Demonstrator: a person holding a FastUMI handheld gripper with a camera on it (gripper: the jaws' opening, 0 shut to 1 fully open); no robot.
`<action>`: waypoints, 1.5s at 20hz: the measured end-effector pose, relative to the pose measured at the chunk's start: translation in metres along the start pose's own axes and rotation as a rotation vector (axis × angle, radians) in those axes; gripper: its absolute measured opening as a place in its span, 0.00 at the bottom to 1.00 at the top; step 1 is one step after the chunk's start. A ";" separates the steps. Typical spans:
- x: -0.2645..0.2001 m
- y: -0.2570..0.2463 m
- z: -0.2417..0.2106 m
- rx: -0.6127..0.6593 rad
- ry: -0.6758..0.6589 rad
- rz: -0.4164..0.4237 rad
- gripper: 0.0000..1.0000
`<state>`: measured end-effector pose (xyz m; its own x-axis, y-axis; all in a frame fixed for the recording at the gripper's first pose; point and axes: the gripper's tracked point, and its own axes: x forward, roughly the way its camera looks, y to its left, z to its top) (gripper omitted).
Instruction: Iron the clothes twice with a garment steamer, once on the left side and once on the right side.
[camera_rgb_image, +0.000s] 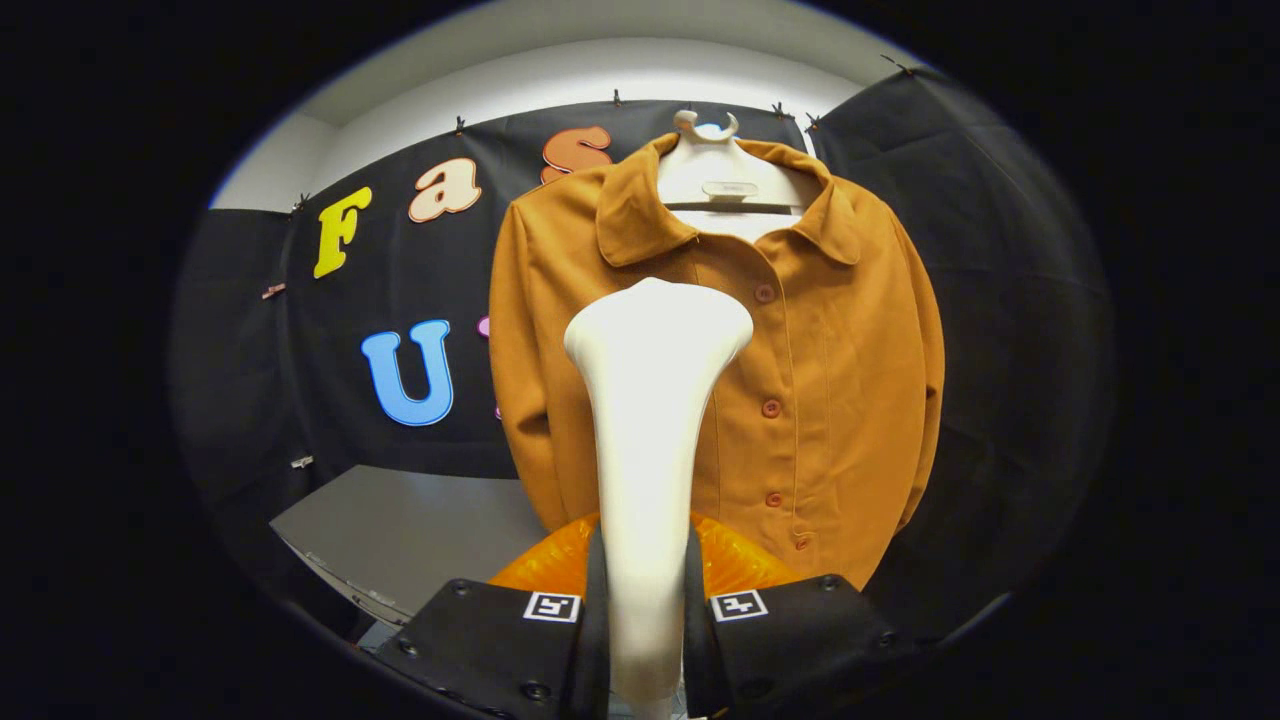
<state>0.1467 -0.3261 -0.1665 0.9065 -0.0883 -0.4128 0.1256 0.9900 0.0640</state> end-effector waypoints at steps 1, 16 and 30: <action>0.008 -0.004 -0.006 0.008 0.015 0.004 0.32; 0.037 -0.024 -0.088 0.012 0.189 0.049 0.33; 0.039 -0.044 -0.209 0.059 0.471 0.021 0.33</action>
<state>0.0923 -0.3498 -0.3754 0.6294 0.0049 -0.7771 0.1441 0.9819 0.1229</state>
